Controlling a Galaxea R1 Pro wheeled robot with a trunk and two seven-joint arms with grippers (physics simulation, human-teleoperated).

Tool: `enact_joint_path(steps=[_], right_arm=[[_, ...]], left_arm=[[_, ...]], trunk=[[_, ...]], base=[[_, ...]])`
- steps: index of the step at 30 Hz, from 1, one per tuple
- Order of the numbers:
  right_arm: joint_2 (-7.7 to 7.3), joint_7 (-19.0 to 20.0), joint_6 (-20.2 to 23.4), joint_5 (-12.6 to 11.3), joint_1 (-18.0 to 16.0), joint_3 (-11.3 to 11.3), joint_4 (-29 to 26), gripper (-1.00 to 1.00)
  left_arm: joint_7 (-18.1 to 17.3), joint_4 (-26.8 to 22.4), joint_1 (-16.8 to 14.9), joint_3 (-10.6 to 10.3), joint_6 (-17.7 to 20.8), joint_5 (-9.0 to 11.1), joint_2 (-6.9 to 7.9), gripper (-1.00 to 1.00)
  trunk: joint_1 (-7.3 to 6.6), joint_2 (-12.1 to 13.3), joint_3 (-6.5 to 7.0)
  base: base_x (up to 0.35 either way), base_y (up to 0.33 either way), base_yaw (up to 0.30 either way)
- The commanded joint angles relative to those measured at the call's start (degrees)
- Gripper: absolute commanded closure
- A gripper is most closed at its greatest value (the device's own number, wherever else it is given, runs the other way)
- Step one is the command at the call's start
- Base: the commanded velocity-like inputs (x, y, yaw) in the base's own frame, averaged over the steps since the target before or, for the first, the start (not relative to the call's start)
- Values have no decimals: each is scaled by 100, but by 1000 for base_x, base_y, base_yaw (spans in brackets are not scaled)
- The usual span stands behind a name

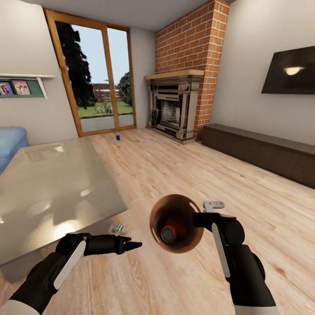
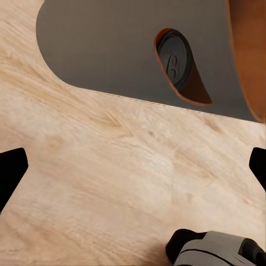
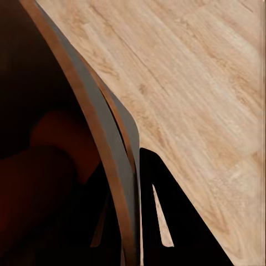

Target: Put the three can of soda from the living room inside the tash can in the kitchen.

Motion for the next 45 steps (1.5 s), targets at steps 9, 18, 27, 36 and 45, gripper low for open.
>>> enact_joint_path(steps=[9, 18, 27, 36, 45], right_arm=[[-6, 18, 0, -110, -2, 0, -3, 100], [-2, 18, 0, -114, -2, -8, -3, 100], [0, 18, 0, -116, -2, -4, -3, 100], [-14, 26, 0, -123, -2, -12, -3, 100], [-15, 27, 0, -125, -2, -18, -3, 100]], left_arm=[[8, 1, 0, 0, 0, 0, -9, -100], [9, -2, 0, 0, 1, 0, -17, -100], [9, 2, 0, 0, 2, 0, -18, -100], [17, 2, 0, 0, 8, 0, -18, -100], [17, 2, 0, 0, 9, 0, -20, -100]], trunk=[[-1, -1, 1], [-1, -1, 1], [-1, -1, 1], [-1, -1, -8], [-1, -1, -41]], base=[[219, -280, 0], [219, -280, 0], [219, -280, 0], [219, -280, 87], [219, -280, 225]])
